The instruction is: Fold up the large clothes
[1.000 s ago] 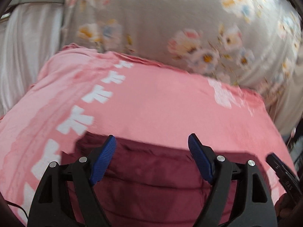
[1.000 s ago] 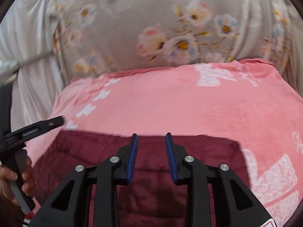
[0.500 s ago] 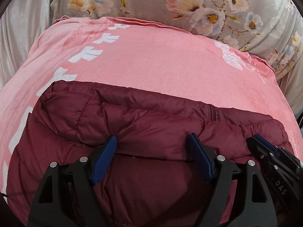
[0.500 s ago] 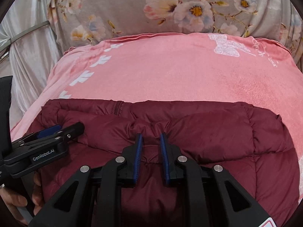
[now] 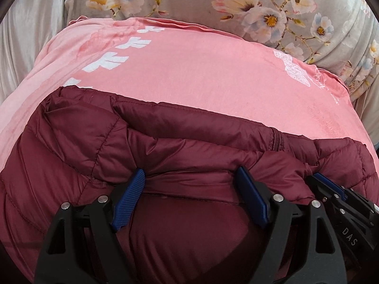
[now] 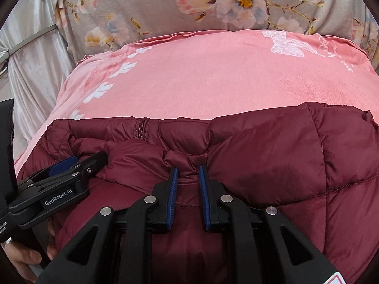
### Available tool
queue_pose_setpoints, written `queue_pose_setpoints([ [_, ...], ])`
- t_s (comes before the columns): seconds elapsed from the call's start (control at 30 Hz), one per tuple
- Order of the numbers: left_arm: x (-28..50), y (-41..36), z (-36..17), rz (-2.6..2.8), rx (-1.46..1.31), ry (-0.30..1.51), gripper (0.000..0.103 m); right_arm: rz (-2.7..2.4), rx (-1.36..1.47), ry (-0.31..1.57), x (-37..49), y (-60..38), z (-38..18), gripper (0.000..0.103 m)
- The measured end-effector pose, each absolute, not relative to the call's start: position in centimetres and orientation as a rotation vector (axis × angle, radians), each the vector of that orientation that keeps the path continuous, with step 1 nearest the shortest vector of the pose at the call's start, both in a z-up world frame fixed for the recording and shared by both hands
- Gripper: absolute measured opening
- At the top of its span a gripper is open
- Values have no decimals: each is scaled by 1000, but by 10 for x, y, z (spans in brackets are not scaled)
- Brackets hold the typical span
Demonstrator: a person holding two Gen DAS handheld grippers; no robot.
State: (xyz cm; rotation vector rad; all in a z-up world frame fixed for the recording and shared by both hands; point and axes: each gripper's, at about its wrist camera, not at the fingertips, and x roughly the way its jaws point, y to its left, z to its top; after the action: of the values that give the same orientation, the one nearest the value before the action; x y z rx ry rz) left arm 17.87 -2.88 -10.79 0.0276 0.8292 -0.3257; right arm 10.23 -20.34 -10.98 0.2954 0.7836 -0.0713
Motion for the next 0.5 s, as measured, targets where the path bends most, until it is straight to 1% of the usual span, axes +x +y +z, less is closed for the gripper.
queue_pose_setpoints([
  [0.1,177,-27,-106,-337,18,828,77,-68,336,748,92,-210,-102,16],
  [0.13,176,-22,-102,-356,-3,831,77,-72,365,709,80,-217,-92,16],
  [0.2,172,-4,-87,-381,-67,824,77,-95,379,653,63,-231,-76,16],
  [0.3,173,36,-55,-340,-156,754,78,-203,374,610,44,-261,-58,16],
  [0.4,191,63,-43,-274,-192,750,78,-319,422,615,35,-297,-60,17],
  [0.47,207,76,-49,-206,-194,782,78,-356,480,635,32,-313,-72,22],
  [0.5,215,81,-55,-186,-194,809,78,-365,499,644,32,-319,-77,22],
])
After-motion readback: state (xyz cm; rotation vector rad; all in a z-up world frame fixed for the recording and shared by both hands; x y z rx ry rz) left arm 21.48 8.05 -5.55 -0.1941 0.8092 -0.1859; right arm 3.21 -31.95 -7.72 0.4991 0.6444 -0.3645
